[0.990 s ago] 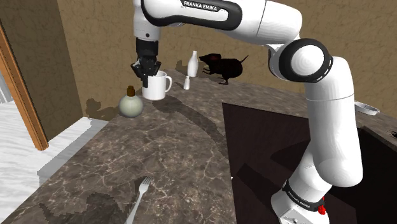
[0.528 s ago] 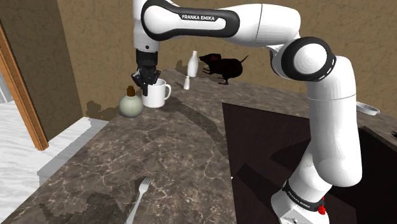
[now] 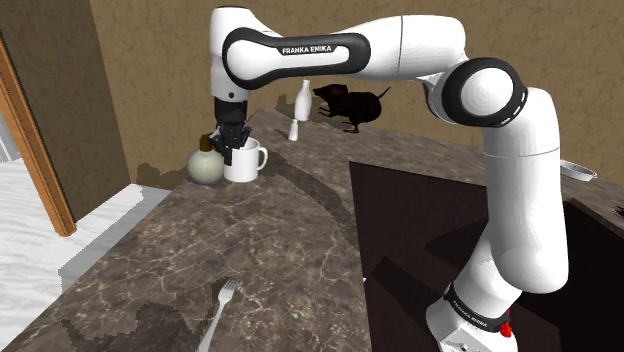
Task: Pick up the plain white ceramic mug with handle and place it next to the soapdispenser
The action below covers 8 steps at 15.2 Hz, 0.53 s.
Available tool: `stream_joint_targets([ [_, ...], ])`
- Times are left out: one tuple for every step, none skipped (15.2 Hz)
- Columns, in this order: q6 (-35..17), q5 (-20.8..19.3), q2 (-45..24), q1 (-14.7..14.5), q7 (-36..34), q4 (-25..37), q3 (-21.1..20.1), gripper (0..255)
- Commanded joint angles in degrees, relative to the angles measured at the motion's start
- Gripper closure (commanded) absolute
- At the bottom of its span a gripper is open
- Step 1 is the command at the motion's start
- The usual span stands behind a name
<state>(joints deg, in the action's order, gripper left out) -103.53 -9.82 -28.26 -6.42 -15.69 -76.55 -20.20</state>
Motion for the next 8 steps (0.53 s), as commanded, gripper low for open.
stream_joint_targets([
  [-1.57, -0.02, 0.10, 0.21, -0.04, -1.63, 0.04, 255],
  [-2.29, -0.06, 0.02, 0.25, -0.08, -2.29, 0.07, 255],
  [-3.01, -0.11, -0.07, 0.30, -0.13, -2.93, 0.11, 255],
  [-3.72, -0.17, -0.17, 0.33, -0.19, -3.55, 0.14, 255],
  [-4.43, -0.23, -0.29, 0.37, -0.24, -4.14, 0.17, 255],
  [-5.13, -0.29, -0.42, 0.39, -0.29, -4.72, 0.21, 255],
  [-5.82, -0.36, -0.57, 0.42, -0.35, -5.28, 0.25, 255],
  [-6.50, -0.43, -0.72, 0.44, -0.41, -5.82, 0.29, 255],
])
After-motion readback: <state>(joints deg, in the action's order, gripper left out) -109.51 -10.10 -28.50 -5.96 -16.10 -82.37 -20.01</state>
